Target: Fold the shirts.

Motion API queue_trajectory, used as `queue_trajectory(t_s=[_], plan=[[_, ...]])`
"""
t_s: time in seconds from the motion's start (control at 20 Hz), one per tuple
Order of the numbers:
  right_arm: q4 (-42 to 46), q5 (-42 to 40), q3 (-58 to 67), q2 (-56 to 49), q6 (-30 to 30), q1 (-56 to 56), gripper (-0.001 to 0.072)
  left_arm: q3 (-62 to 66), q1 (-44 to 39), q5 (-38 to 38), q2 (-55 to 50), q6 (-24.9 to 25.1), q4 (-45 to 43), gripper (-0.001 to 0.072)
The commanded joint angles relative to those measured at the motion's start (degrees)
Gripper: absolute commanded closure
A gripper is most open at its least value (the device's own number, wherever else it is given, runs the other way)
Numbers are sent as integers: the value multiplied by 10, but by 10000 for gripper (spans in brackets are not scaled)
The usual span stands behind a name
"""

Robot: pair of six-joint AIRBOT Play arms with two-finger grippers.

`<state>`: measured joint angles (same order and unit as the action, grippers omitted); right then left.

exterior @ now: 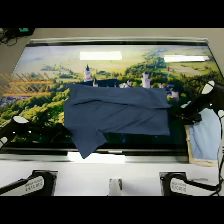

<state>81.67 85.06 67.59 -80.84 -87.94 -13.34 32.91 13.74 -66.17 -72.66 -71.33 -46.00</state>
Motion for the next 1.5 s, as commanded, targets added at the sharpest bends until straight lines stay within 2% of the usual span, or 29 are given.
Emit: queue_trajectory(t_s=[0.0, 0.15, 0.25, 0.35, 0.4, 0.65, 0.95, 1.25, 1.3, 1.35, 1.4, 1.45], plan=[[1, 0, -10, 5, 2, 0, 288, -7, -30, 21, -6, 1, 0, 271], [1, 2, -11, 5, 2, 0, 288, -7, -60, 42, -7, -11, 2, 273], [1, -3, -23, 9, 2, 0, 287, -7, -70, 47, -11, -14, 2, 361], [1, -18, -50, 19, 1, 0, 276, -7, -70, 47, -12, -14, 2, 634], [0, -28, -69, 23, 1, 0, 237, -7, -69, 47, -12, -13, 2, 678], [-5, -89, -130, 23, -12, 0, 228, -7, -69, 45, -10, -11, 2, 678], [-27, -120, -179, 23, -20, 0, 231, -7, -69, 41, -9, -12, 2, 679], [-59, -173, -206, 19, -21, 0, 270, -7, -69, 36, -8, -14, 16, 678], [-60, -182, -206, 19, -21, 0, 310, -7, -69, 35, -8, -13, 20, 679], [-61, -190, -206, 19, -22, 0, 320, -7, -69, 35, -8, -13, 23, 678], [-61, -195, -206, 19, -25, 0, 376, -7, -69, 34, -8, -13, 25, 678], [-62, -198, -206, 19, -25, 0, 472, -7, -69, 33, -8, -13, 25, 679]])
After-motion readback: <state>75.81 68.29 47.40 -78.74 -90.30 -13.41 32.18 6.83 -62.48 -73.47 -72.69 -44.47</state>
